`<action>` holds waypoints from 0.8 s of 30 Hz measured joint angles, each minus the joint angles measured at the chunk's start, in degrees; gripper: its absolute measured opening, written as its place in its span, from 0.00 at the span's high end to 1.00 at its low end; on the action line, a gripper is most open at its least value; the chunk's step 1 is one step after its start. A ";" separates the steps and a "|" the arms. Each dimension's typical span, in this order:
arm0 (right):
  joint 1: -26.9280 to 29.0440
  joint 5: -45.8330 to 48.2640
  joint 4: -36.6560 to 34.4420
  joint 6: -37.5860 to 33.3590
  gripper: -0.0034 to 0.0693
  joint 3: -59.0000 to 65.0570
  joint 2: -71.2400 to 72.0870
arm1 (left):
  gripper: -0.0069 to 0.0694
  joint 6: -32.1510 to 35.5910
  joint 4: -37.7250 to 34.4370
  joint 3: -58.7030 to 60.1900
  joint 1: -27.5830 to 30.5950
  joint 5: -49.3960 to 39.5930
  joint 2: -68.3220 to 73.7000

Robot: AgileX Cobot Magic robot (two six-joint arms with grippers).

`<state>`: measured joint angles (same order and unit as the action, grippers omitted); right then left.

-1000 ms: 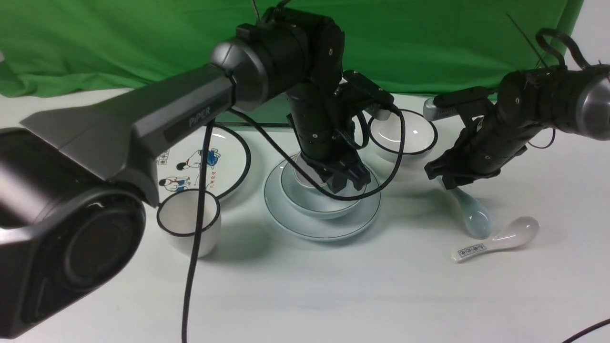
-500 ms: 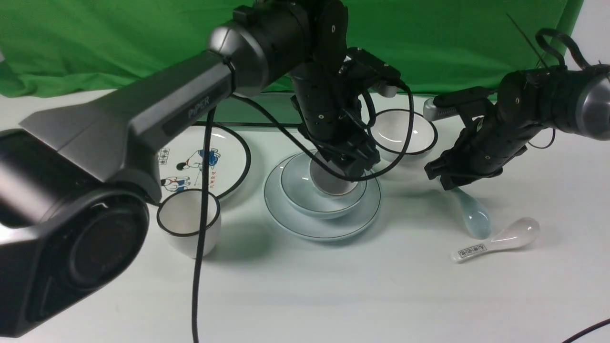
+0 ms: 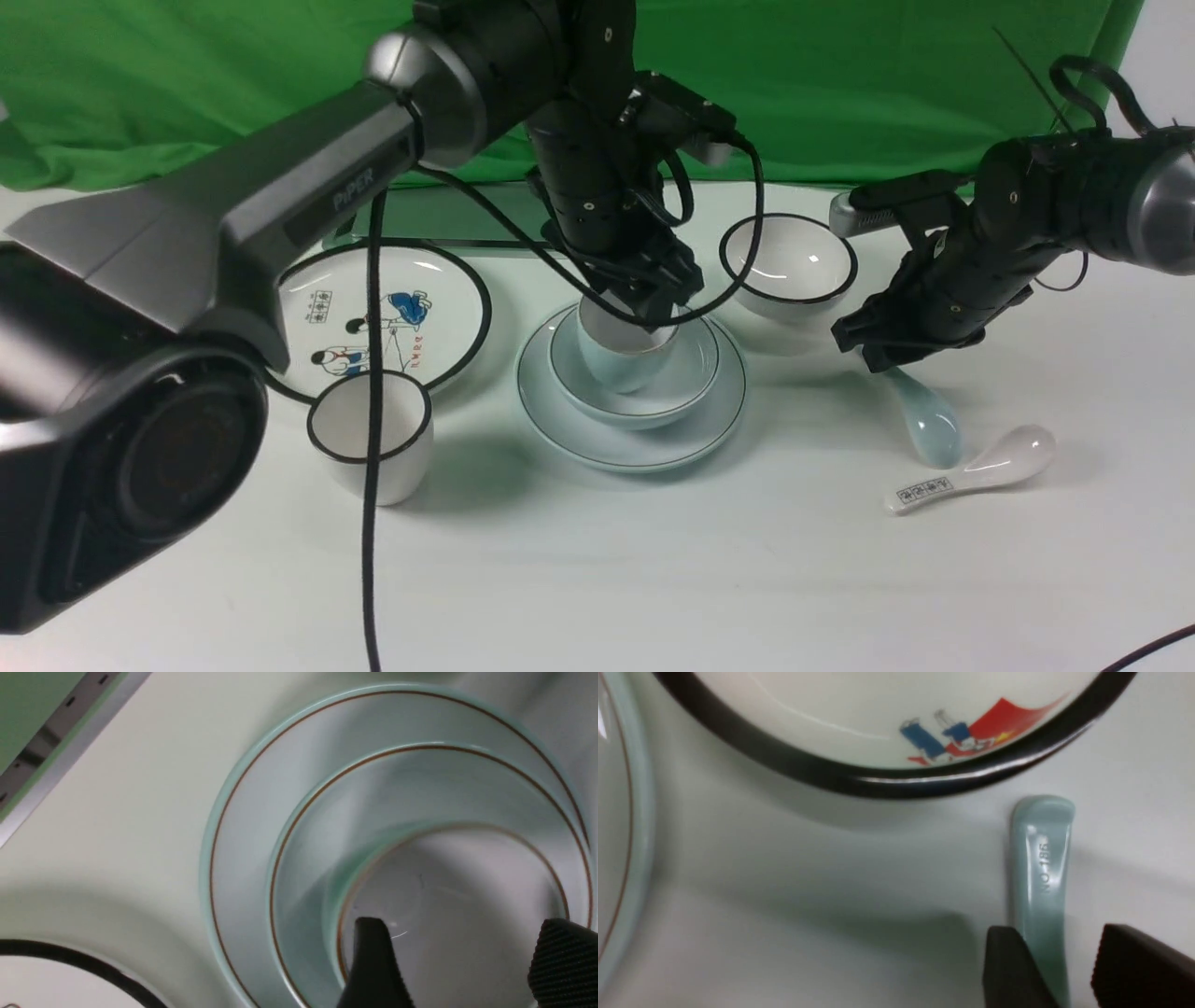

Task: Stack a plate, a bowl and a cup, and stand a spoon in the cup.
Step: Use the right arm to grab a blue soup spoon

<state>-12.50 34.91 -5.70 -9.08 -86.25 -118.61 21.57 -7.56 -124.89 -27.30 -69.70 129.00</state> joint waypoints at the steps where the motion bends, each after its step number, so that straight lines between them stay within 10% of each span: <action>1: 0.00 0.00 0.00 0.00 0.54 0.00 0.00 | 0.40 -0.06 0.05 0.00 0.13 0.00 0.00; 13: 0.00 0.12 1.74 0.12 0.54 0.00 0.00 | 0.43 -2.04 -1.06 -1.62 0.34 -0.13 -3.27; 24: 0.00 -0.43 3.05 -1.62 0.54 0.00 0.00 | 0.87 -3.68 4.26 -1.18 0.34 0.04 -22.46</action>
<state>-12.50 34.49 -2.65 -10.70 -86.25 -118.61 17.89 -3.31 -126.07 -26.96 -69.66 106.54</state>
